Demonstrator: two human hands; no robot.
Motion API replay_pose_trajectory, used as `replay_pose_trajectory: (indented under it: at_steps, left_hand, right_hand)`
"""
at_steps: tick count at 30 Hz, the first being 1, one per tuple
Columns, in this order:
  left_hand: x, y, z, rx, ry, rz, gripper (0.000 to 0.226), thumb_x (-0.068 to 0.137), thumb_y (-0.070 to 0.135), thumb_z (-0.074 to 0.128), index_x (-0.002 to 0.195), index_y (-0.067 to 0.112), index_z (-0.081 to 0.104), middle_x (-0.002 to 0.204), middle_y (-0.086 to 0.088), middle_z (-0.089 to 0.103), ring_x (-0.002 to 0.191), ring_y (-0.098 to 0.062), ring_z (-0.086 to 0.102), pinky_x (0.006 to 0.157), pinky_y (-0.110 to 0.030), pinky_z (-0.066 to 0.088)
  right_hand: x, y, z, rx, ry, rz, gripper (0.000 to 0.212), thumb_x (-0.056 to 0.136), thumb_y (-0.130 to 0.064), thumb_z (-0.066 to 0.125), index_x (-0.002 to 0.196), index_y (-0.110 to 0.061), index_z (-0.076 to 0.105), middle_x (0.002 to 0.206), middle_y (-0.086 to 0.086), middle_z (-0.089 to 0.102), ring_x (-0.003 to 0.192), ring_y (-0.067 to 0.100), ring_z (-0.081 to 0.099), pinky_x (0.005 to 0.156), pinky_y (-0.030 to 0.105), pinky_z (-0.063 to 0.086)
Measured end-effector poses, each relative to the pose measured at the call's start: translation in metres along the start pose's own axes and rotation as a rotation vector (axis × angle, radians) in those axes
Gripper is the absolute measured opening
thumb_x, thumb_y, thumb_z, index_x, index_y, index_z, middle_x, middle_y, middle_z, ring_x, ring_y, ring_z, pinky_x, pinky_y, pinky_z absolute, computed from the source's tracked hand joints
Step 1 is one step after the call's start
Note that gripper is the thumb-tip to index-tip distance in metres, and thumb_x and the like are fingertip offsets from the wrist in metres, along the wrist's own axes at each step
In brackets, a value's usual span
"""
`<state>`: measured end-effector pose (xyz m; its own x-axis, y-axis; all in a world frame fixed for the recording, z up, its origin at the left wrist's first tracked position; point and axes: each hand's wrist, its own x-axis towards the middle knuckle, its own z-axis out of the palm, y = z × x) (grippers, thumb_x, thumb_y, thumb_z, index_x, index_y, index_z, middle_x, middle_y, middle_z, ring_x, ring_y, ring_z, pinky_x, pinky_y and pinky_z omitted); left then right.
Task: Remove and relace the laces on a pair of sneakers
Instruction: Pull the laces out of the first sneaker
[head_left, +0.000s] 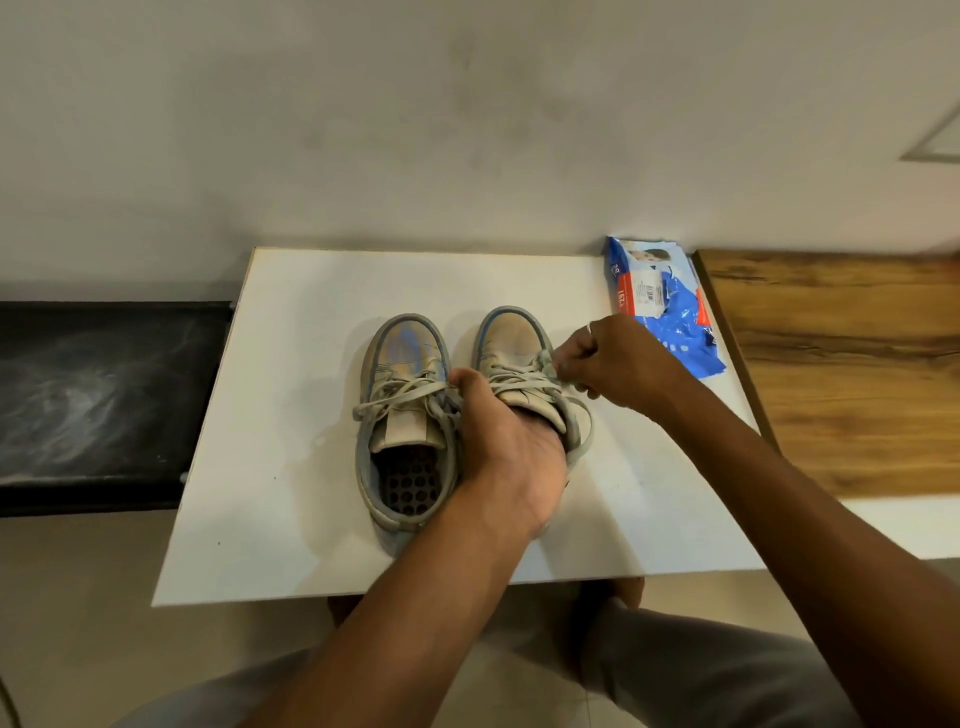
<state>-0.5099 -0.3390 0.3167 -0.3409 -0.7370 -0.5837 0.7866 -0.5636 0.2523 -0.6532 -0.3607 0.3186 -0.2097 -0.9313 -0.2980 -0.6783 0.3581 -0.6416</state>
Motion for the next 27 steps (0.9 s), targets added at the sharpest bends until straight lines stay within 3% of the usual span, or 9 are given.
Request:
replay_pose_trajectory:
  at_steps: [3, 5, 10, 13, 15, 17, 21, 23, 27]
  left_hand:
    - [-0.006, 0.002, 0.006, 0.007, 0.024, -0.033, 0.071, 0.097, 0.065, 0.024, 0.135, 0.016, 0.056, 0.134, -0.011, 0.059, 0.111, -0.023, 0.057, 0.059, -0.027, 0.056]
    - [-0.007, 0.001, 0.007, -0.002, 0.032, -0.054, 0.071, 0.096, 0.066, 0.025, 0.135, 0.015, 0.056, 0.133, -0.013, 0.059, 0.111, -0.025, 0.058, 0.056, -0.027, 0.056]
    - [-0.007, 0.002, 0.007, -0.027, 0.023, -0.037, 0.068, 0.097, 0.064, 0.028, 0.133, 0.016, 0.059, 0.132, -0.009, 0.062, 0.096, -0.016, 0.063, 0.061, -0.025, 0.055]
    - [-0.005, 0.001, 0.005, -0.029, 0.015, -0.041, 0.067, 0.097, 0.064, 0.028, 0.132, 0.017, 0.06, 0.127, -0.008, 0.064, 0.099, -0.017, 0.064, 0.065, -0.027, 0.054]
    - [-0.004, 0.001, 0.004, -0.012, 0.011, -0.044, 0.068, 0.096, 0.066, 0.026, 0.133, 0.019, 0.059, 0.13, -0.008, 0.063, 0.111, -0.019, 0.061, 0.073, -0.031, 0.053]
    - [-0.005, 0.001, 0.005, -0.005, 0.011, -0.048, 0.07, 0.095, 0.067, 0.026, 0.134, 0.018, 0.058, 0.131, -0.01, 0.061, 0.104, -0.019, 0.062, 0.068, -0.03, 0.055]
    - [-0.007, 0.001, 0.007, -0.012, 0.032, -0.068, 0.067, 0.096, 0.062, 0.036, 0.128, 0.009, 0.06, 0.11, -0.012, 0.068, 0.082, -0.018, 0.066, 0.064, -0.027, 0.054]
    - [-0.009, 0.0, 0.008, 0.005, 0.041, -0.079, 0.058, 0.097, 0.055, 0.043, 0.124, 0.007, 0.062, 0.109, -0.014, 0.071, 0.085, -0.019, 0.069, 0.069, -0.03, 0.056]
    - [-0.011, -0.002, 0.005, 0.031, 0.055, -0.082, 0.045, 0.101, 0.043, 0.043, 0.123, 0.009, 0.062, 0.122, -0.016, 0.067, 0.109, -0.025, 0.064, 0.095, -0.035, 0.05]
  right_hand:
    - [-0.012, 0.006, -0.008, -0.008, -0.14, -0.003, 0.004, 0.088, -0.014, 0.072, 0.086, -0.014, 0.076, 0.074, 0.009, 0.073, 0.055, 0.008, 0.06, 0.06, 0.025, 0.054]
    - [-0.014, 0.01, -0.006, 0.019, -0.118, -0.008, 0.005, 0.089, -0.014, 0.072, 0.089, -0.015, 0.077, 0.076, 0.007, 0.074, 0.057, 0.01, 0.061, 0.06, 0.022, 0.054]
    - [-0.007, 0.012, 0.015, -0.004, 0.203, -0.081, 0.007, 0.09, -0.013, 0.07, 0.093, -0.014, 0.076, 0.08, -0.005, 0.071, 0.07, 0.007, 0.064, 0.07, 0.03, 0.057]
    - [-0.007, 0.009, 0.011, 0.01, 0.111, -0.107, 0.009, 0.089, -0.011, 0.071, 0.094, -0.015, 0.077, 0.076, -0.013, 0.069, 0.068, 0.001, 0.063, 0.06, 0.013, 0.049]
    - [-0.009, 0.011, 0.001, 0.054, -0.046, -0.09, 0.012, 0.088, -0.009, 0.072, 0.092, -0.02, 0.076, 0.079, -0.009, 0.072, 0.071, 0.007, 0.066, 0.055, 0.014, 0.051]
    - [-0.008, 0.012, -0.006, 0.068, -0.123, -0.081, 0.015, 0.087, -0.009, 0.073, 0.089, -0.024, 0.075, 0.082, -0.005, 0.074, 0.075, 0.015, 0.068, 0.055, 0.017, 0.053]
    - [-0.003, 0.014, 0.007, -0.041, 0.106, -0.106, 0.007, 0.089, -0.014, 0.071, 0.093, -0.018, 0.076, 0.087, -0.002, 0.074, 0.078, 0.009, 0.066, 0.067, 0.021, 0.053]
    - [-0.002, 0.013, 0.014, -0.072, 0.241, -0.121, 0.008, 0.091, -0.015, 0.069, 0.095, -0.015, 0.075, 0.086, -0.003, 0.072, 0.079, 0.009, 0.064, 0.071, 0.024, 0.052]
    - [-0.005, 0.009, -0.001, -0.034, 0.072, -0.147, 0.013, 0.09, -0.014, 0.071, 0.101, -0.016, 0.076, 0.081, -0.012, 0.068, 0.073, 0.0, 0.064, 0.063, 0.011, 0.049]
